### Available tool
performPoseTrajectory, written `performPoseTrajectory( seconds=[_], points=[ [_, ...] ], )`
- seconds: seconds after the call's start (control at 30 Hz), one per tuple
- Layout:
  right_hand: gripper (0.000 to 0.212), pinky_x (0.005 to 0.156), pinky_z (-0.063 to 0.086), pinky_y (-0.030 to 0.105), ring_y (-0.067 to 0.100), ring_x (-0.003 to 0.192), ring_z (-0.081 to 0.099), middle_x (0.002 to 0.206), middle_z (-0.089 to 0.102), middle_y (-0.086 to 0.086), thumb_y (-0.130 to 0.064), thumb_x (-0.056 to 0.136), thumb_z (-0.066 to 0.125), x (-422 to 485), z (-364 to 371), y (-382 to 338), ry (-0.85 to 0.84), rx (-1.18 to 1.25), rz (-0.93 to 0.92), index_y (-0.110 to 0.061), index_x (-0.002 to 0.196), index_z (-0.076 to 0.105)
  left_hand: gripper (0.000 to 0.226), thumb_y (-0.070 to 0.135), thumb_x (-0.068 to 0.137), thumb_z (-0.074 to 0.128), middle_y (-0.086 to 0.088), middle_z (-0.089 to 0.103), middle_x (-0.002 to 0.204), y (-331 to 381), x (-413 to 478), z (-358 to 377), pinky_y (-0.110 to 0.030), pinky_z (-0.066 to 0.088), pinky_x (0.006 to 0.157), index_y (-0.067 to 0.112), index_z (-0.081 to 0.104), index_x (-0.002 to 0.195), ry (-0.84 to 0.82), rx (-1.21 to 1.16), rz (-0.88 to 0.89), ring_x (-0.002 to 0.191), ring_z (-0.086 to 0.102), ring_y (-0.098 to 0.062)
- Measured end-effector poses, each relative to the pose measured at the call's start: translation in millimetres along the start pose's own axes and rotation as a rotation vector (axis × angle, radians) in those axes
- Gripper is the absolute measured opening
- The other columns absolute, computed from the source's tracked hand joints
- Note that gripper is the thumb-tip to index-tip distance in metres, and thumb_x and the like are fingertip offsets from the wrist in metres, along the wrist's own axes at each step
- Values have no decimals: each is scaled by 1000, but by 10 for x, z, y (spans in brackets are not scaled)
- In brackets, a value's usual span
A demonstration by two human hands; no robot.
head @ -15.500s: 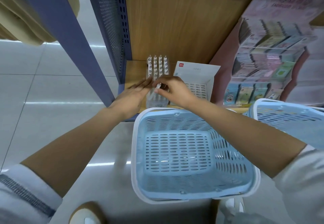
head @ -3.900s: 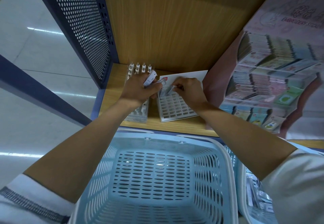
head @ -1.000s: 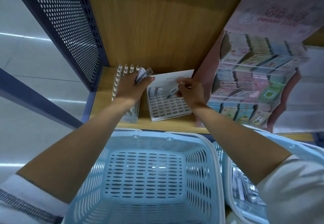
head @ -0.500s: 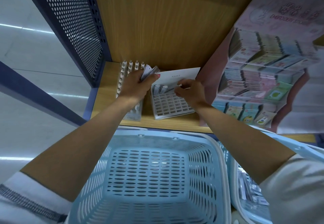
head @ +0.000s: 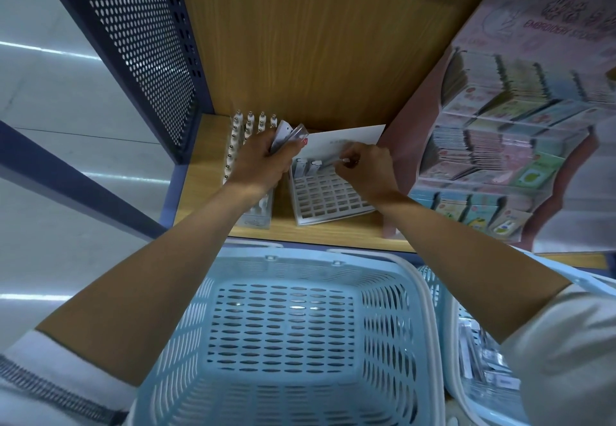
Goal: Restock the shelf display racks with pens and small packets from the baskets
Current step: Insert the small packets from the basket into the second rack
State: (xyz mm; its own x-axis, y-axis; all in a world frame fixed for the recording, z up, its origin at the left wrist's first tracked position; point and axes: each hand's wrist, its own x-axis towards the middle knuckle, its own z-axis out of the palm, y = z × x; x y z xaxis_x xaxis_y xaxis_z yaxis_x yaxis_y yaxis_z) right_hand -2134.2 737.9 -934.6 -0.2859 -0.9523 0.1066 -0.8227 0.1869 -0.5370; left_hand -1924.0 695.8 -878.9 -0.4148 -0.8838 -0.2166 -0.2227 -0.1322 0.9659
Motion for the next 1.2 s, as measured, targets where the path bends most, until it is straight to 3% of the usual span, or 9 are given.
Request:
performPoseTrajectory(
  seconds=[0.1, 0.4, 0.57, 0.67, 0.87, 1.2],
  points=[
    [6, 69, 46, 21, 9, 69, 61, 78, 71, 0, -17, 76, 70, 5, -1, 10, 0, -3, 1, -12, 80, 71, 33, 31, 95, 60, 1, 41, 52, 12, -8, 4, -18, 26, 38, 20, 47, 66, -5, -12, -8, 35, 33, -4],
    [4, 72, 52, 22, 8, 75, 65, 84, 72, -1, -15, 81, 70, 32, 53, -20, 40, 55, -114, -12, 84, 71, 31, 30, 95, 60, -3, 43, 56, 23, -17, -1, -18, 28, 39, 16, 48, 70, 5, -15, -3, 37, 34, -4],
    [8, 73, 43, 6, 2, 77, 63, 89, 73, -2, -12, 81, 70, 2, 56, -19, 62, 80, -122, -13, 89, 71, 33, 29, 95, 59, 0, 42, 53, 22, -19, -9, -18, 28, 39, 16, 47, 67, -14, -28, 6, 36, 34, -5],
    [7, 77, 48, 11, 1, 79, 63, 89, 72, -5, -11, 82, 69, -12, 32, -26, 23, 78, -160, -15, 87, 70, 34, 29, 95, 59, 0, 41, 52, 18, -19, -22, -19, 28, 39, 15, 47, 67, -23, -36, 9, 35, 33, -5],
    [5, 82, 54, 37, 4, 79, 64, 85, 70, -8, -14, 81, 70, 51, 93, -11, -60, 60, -160, -18, 84, 70, 33, 29, 95, 60, 2, 45, 52, 17, -16, -23, -20, 29, 40, 16, 48, 66, -29, -29, 2, 36, 36, -5],
    [10, 82, 55, 38, 4, 74, 65, 80, 69, -8, -12, 77, 75, 35, 196, 6, -26, 174, -65, -15, 86, 71, 35, 29, 97, 57, 0, 45, 51, 10, -11, -14, -16, 29, 38, 14, 47, 66, -41, -47, 23, 33, 37, -3]
  ],
)
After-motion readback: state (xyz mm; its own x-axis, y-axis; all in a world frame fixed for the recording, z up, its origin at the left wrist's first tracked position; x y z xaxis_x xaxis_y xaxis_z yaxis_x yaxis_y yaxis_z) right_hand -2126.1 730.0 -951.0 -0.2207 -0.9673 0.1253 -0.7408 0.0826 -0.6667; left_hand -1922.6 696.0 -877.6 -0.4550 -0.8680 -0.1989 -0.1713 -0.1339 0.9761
